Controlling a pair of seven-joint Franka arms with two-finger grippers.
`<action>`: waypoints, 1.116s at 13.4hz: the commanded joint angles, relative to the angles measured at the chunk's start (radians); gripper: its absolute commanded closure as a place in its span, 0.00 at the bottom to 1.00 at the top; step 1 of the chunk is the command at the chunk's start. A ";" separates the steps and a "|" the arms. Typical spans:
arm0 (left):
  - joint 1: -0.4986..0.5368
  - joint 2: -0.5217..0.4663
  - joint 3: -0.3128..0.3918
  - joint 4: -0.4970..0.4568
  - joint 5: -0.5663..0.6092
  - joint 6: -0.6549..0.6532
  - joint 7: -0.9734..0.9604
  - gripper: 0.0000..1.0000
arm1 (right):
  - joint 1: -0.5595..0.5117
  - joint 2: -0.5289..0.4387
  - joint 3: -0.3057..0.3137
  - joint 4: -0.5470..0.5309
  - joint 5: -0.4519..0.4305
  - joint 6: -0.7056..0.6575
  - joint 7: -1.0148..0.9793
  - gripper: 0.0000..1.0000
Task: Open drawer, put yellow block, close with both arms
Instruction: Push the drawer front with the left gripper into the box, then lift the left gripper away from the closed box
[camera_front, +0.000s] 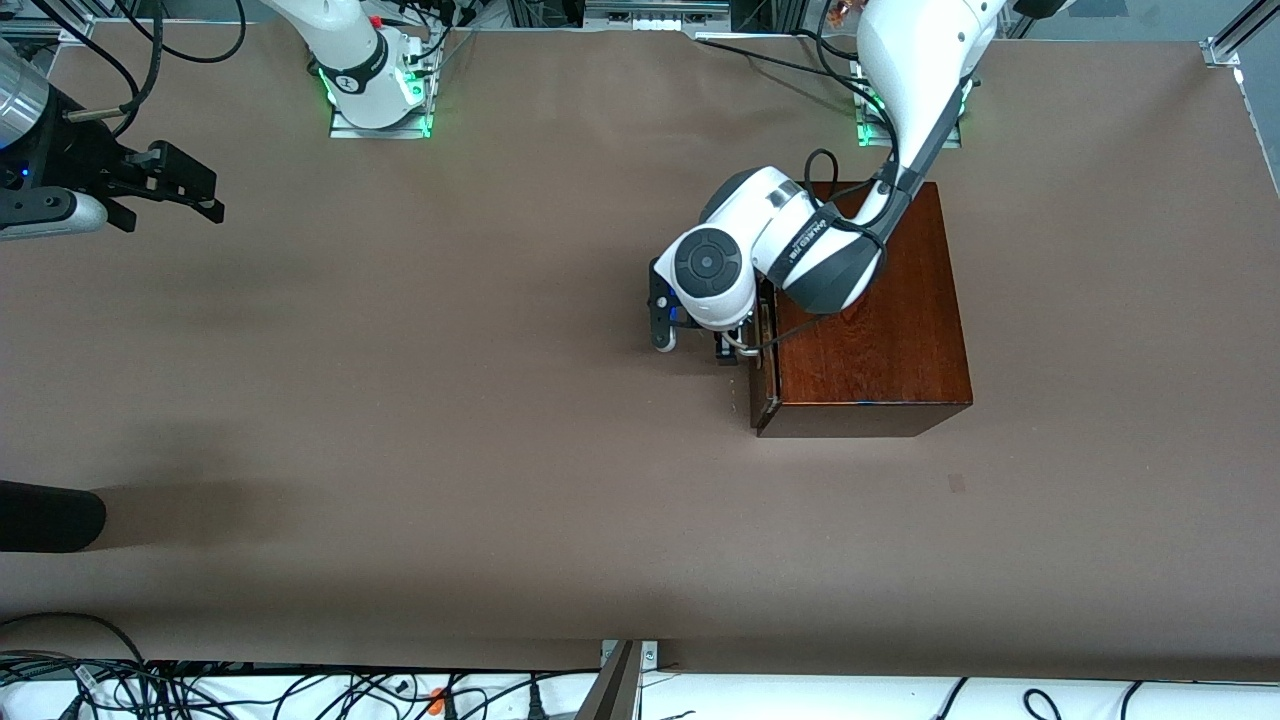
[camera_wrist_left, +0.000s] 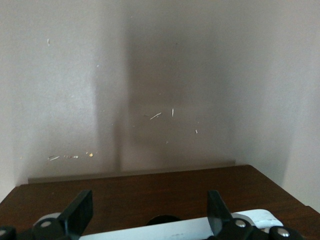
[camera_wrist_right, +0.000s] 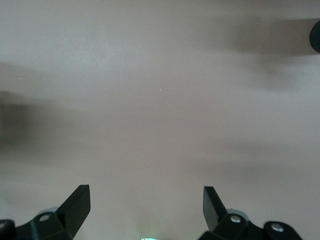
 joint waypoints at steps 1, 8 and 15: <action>0.012 -0.033 0.010 -0.016 0.054 -0.022 0.037 0.00 | -0.001 -0.006 0.001 0.010 0.005 -0.011 -0.009 0.00; 0.032 -0.068 0.004 -0.015 0.042 -0.041 0.020 0.00 | -0.002 -0.006 -0.002 0.010 0.001 -0.017 -0.009 0.00; 0.033 -0.249 -0.004 0.052 -0.096 -0.155 -0.403 0.00 | -0.001 -0.006 0.001 0.010 0.003 -0.015 -0.008 0.00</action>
